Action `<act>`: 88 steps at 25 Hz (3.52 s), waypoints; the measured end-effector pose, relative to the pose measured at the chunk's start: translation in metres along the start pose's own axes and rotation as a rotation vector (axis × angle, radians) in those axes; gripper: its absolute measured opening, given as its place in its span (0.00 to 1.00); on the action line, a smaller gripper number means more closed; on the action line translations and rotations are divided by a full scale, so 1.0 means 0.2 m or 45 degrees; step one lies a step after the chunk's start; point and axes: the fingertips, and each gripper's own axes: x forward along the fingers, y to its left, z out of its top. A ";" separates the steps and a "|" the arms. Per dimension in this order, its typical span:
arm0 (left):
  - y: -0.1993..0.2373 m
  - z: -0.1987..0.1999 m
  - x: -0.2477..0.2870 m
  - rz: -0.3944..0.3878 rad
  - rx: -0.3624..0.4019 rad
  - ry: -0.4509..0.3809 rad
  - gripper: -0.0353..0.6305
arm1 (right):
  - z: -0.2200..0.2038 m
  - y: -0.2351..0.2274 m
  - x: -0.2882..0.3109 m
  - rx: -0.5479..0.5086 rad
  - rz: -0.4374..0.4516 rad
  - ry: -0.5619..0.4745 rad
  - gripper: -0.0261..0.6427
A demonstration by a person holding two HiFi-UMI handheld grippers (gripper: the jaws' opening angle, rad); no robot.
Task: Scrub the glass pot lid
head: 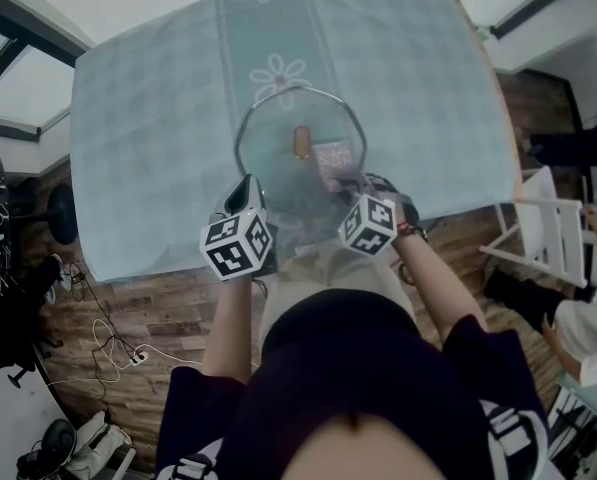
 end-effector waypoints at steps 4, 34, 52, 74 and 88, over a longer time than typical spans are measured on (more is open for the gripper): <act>0.00 -0.02 -0.02 -0.008 0.011 0.002 0.04 | 0.00 0.05 0.00 0.004 0.011 0.009 0.15; 0.03 -0.16 -0.24 -0.011 -0.003 -0.021 0.04 | 0.01 0.46 -0.08 -0.018 0.135 0.015 0.16; -0.04 -0.16 -0.31 -0.038 -0.002 -0.062 0.04 | 0.02 0.49 -0.19 -0.001 0.099 -0.033 0.15; -0.03 -0.10 -0.31 -0.035 0.011 -0.090 0.04 | 0.27 0.25 -0.47 -0.032 -0.031 -0.185 0.15; 0.05 -0.04 -0.26 0.004 -0.023 -0.092 0.04 | 0.53 0.01 -0.47 -0.069 -0.062 -0.274 0.15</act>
